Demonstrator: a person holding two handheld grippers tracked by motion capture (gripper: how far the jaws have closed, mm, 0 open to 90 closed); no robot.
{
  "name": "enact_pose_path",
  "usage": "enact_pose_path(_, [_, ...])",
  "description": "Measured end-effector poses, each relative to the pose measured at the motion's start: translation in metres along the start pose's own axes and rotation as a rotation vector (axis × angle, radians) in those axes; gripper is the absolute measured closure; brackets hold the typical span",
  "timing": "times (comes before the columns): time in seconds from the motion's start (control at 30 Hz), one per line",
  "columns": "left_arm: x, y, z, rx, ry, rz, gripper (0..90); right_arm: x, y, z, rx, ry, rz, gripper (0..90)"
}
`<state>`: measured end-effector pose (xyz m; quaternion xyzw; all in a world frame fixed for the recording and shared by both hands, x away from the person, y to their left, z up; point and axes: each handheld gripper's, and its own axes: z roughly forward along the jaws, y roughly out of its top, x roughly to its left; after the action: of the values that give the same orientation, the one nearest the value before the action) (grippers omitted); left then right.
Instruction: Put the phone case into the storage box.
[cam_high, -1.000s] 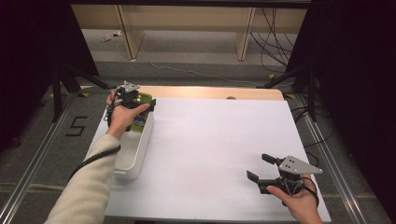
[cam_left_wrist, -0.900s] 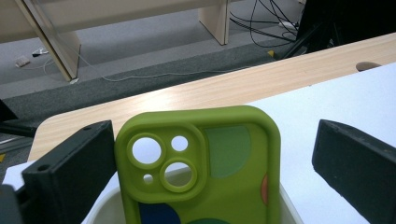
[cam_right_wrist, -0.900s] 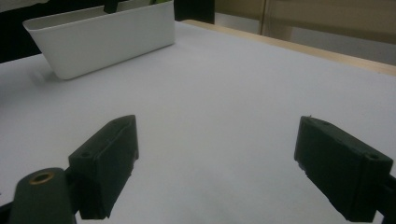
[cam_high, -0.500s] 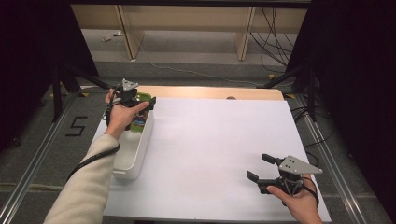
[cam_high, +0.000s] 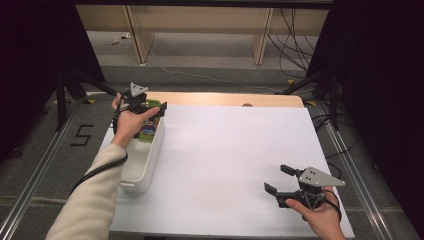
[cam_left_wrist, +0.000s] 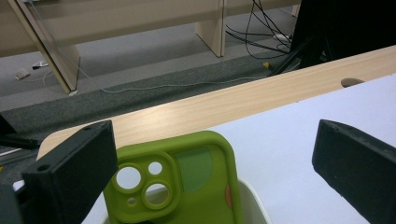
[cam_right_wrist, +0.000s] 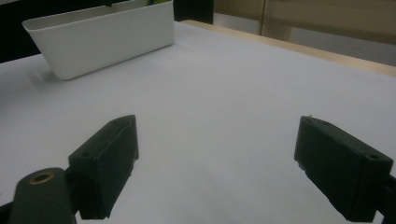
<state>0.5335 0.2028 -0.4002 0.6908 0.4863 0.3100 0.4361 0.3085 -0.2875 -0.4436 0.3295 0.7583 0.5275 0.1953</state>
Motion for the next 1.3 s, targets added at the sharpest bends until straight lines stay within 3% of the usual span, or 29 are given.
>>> enact_pose_path(0.43, [-0.001, 0.0, -0.012, -0.013, -0.003, 0.008, 0.0, 0.0, 0.0, 0.0, -0.001, -0.001, -0.001, 14.9])
enact_pose_path(1.1, [-0.019, -0.008, -0.034, -0.032, -0.068, -0.004, 0.0, 0.0, 0.001, 0.0, -0.002, -0.004, -0.004, 14.8])
enact_pose_path(1.23, [-0.023, -0.009, -0.039, -0.044, -0.087, -0.033, 0.0, 0.001, 0.001, -0.001, -0.002, -0.004, -0.004, 14.8])
enact_pose_path(1.3, [-0.025, -0.01, -0.042, -0.044, -0.093, -0.026, 0.0, 0.001, 0.001, -0.001, -0.003, -0.003, -0.004, 14.8])
